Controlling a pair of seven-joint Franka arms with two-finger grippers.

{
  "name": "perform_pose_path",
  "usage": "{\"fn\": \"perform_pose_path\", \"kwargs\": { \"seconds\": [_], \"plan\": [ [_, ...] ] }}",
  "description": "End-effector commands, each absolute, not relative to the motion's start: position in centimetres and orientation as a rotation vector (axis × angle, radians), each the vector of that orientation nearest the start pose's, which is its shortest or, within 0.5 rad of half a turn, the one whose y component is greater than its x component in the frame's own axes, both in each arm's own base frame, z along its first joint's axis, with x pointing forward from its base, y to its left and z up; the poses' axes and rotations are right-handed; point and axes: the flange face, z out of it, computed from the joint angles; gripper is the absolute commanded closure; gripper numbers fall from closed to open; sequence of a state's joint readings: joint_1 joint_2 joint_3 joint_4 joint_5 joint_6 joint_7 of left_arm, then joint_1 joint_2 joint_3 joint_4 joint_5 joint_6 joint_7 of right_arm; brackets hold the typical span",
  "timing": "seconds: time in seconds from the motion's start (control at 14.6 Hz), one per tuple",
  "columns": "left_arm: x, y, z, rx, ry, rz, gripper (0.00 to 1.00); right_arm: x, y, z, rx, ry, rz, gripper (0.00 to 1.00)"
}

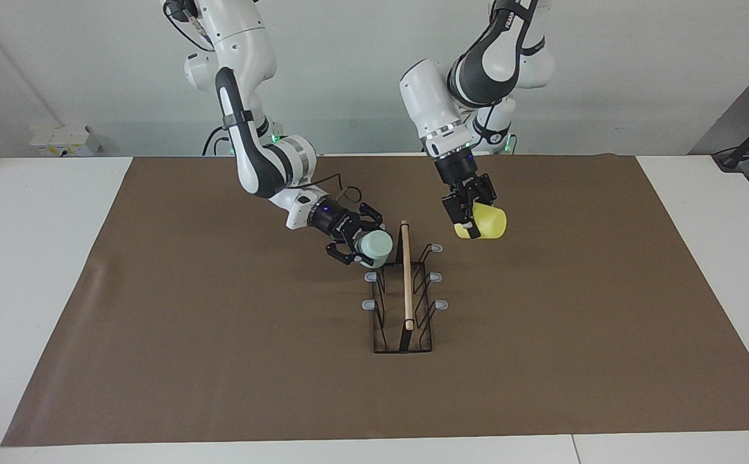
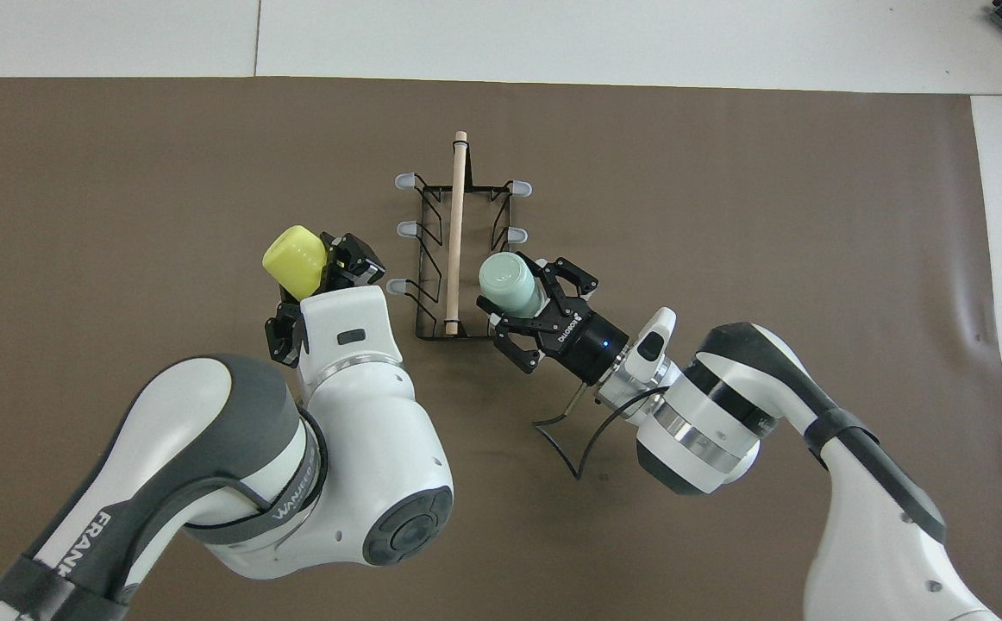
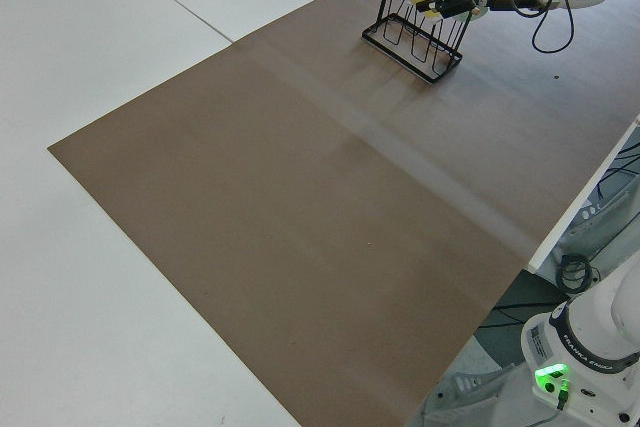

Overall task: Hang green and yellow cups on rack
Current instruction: 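Open the right gripper and withdraw while the left gripper hangs the yellow cup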

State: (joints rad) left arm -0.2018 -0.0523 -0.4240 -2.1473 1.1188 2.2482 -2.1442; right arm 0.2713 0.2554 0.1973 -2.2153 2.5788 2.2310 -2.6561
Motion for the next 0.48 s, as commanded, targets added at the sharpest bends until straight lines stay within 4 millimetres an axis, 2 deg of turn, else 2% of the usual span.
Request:
{"fn": "perform_pose_path", "kwargs": {
  "seconds": [0.0,0.14,0.21,0.41],
  "plan": [
    [46.0,-30.8,44.2,-2.487,-1.075,-1.445,1.0,50.0,27.0,28.6,-1.757,-0.563,-1.6,0.0],
    [45.9,-32.7,42.3,-2.448,-1.038,-1.508,1.0,50.0,27.0,29.0,-1.756,-0.568,-1.604,0.0],
    [46.5,-33.1,42.3,-2.415,-1.08,-1.546,1.0,50.0,26.9,29.5,-1.755,-0.57,-1.609,0.0],
    [45.9,-34.7,40.5,-2.404,-1.061,-1.547,1.0,49.8,25.1,32.3,-1.86,-0.597,-1.611,0.0]
  ]
}}
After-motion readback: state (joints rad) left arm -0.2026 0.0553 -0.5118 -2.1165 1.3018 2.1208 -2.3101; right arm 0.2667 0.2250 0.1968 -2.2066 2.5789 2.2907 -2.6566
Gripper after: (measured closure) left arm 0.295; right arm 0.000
